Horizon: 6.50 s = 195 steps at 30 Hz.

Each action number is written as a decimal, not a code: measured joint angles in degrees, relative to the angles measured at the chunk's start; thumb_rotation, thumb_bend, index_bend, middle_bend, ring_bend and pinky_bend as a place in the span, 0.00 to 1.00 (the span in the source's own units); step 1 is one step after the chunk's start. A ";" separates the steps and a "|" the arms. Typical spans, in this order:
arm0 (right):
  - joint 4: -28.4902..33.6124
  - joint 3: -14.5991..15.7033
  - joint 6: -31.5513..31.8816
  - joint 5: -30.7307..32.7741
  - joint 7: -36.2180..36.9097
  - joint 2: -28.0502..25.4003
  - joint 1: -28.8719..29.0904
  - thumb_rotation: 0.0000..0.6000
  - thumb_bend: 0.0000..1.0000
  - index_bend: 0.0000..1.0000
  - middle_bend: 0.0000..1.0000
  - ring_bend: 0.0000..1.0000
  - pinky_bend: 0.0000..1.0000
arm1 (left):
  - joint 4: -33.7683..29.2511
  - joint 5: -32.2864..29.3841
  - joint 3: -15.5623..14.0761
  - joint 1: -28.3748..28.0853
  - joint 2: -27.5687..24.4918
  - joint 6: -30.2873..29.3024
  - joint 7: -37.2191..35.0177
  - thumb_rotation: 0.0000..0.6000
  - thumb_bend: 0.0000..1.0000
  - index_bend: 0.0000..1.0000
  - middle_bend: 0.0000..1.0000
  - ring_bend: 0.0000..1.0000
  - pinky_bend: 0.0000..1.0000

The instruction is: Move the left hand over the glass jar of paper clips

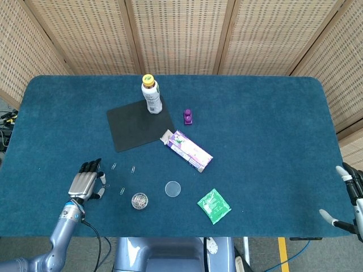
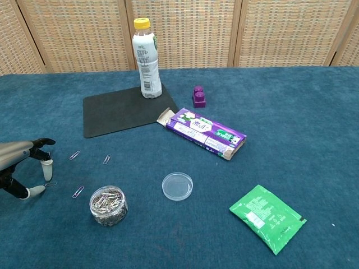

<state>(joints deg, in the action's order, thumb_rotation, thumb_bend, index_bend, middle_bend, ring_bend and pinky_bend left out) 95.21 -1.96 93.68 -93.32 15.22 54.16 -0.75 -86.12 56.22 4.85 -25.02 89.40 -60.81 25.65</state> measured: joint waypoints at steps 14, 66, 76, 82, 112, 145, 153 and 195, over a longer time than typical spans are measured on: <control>-0.10 0.08 0.16 -0.21 0.90 -0.25 -0.01 1.00 0.00 0.01 0.00 0.00 0.00 | 0.64 -1.06 -0.47 -0.56 0.75 0.27 0.85 1.00 0.38 0.52 0.00 0.00 0.00; -0.07 0.17 0.02 -0.17 1.49 -0.48 0.12 1.00 0.00 0.01 0.00 0.00 0.00 | -10.32 7.94 -1.13 -0.12 -5.23 -4.30 -2.42 1.00 0.41 0.62 0.00 0.00 0.00; -0.10 0.18 0.01 -0.13 1.52 -0.49 0.11 1.00 0.00 0.01 0.00 0.00 0.00 | -17.91 19.59 -5.12 -2.36 -7.95 -2.45 -0.02 1.00 0.41 0.62 0.00 0.00 0.00; -0.04 0.14 -0.03 -0.02 1.44 -0.50 0.13 1.00 0.00 0.01 0.00 0.00 0.00 | -17.88 18.79 -5.37 -4.26 -7.36 -0.15 4.56 1.00 0.41 0.62 0.00 0.00 0.00; -0.18 -0.02 -0.39 0.34 1.56 -0.37 0.34 1.00 0.00 0.01 0.00 0.00 0.00 | -15.37 14.03 -4.85 -7.38 -3.12 1.58 8.80 1.00 0.17 0.35 0.00 0.00 0.00; 0.98 -0.10 -1.52 0.90 -2.47 0.49 0.77 1.00 0.00 0.01 0.00 0.00 0.00 | 18.55 22.16 -3.20 -7.63 -8.89 4.50 -21.92 1.00 0.22 0.47 0.00 0.00 0.00; 1.07 -0.31 -2.26 1.58 -3.04 0.68 1.05 1.00 0.00 0.01 0.00 0.00 0.00 | 29.03 28.47 -5.68 -8.88 -3.07 5.07 -27.47 1.00 0.23 0.48 0.00 0.00 0.00; 1.13 -0.45 -2.83 2.11 -3.65 0.89 1.24 1.00 0.00 0.01 0.00 0.00 0.00 | 42.05 36.71 -10.21 -11.73 3.75 4.19 -27.99 1.00 0.39 0.50 0.00 0.00 0.00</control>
<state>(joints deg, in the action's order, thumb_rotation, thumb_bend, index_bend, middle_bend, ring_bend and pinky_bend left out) 96.34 -2.41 90.84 -91.21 11.57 55.06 0.49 -44.06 92.94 -5.37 -36.75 93.15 -56.62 -2.35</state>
